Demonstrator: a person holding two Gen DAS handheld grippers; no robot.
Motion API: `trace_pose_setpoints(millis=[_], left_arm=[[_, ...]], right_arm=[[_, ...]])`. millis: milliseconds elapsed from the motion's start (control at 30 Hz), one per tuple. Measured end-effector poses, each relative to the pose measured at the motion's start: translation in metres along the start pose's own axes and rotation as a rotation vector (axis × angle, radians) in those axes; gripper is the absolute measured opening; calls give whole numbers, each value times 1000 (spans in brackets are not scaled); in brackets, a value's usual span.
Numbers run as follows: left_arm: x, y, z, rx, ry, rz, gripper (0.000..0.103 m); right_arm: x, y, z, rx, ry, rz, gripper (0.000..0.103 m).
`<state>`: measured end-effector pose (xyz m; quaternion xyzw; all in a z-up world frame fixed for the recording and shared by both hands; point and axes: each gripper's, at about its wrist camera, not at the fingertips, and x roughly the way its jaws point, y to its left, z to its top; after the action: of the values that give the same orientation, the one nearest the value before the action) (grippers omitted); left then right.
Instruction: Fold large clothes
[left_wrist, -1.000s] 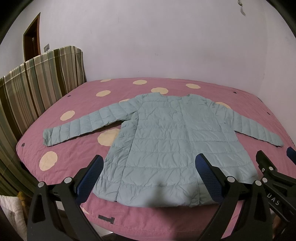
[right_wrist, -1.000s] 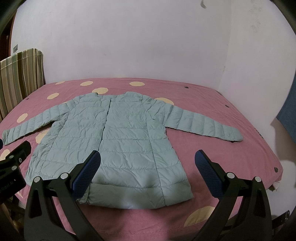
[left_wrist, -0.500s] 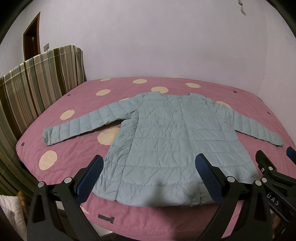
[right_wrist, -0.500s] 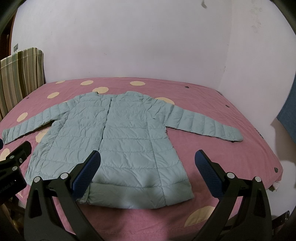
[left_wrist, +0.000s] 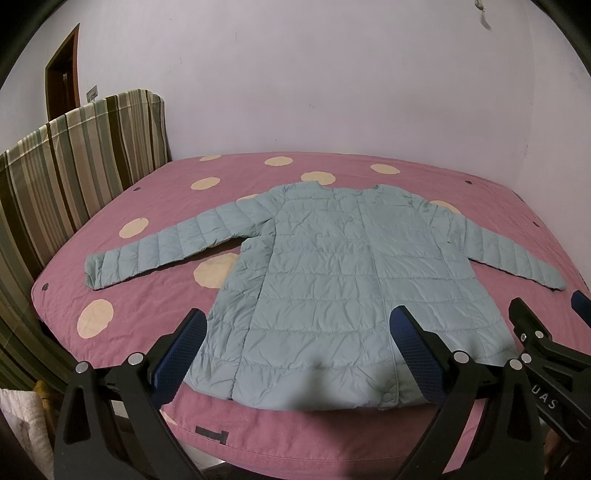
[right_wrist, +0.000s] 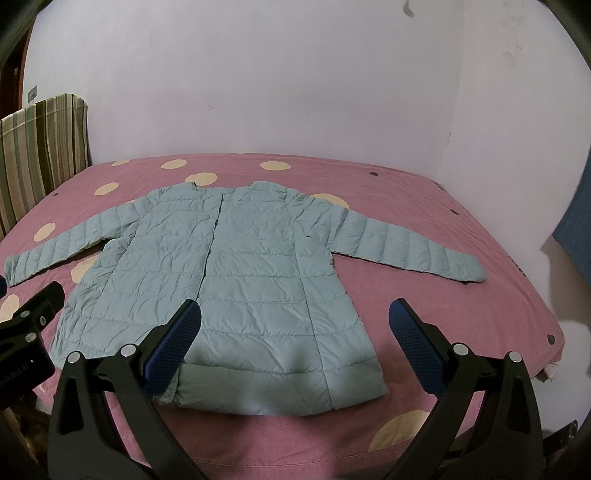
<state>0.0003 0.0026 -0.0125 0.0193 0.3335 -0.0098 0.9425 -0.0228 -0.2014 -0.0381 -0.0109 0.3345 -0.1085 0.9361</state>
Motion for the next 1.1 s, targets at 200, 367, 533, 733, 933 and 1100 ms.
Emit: trace_pose_setpoints(millis=[200,367,533,733,933,1100], left_arm=[[1,0,-1,1,4,1,99],[18,12,0,-23,26,32,99],[57,48,8,-95,55,138,99],[125,120,20,-196,117,315,99],[186,183,24,-262,186,460,99],[219,222,17,-293,231,551,99]], right_arm=[[2,0,-1,1,0,0,101],[11,-5,2,28,28,20,101],[51,-29,1,118,90,35,101],[106,-92,14,277,116,-23,101],[175,-175,15,457,195,-118,76],[216,-234,7,603,251,-173,74]])
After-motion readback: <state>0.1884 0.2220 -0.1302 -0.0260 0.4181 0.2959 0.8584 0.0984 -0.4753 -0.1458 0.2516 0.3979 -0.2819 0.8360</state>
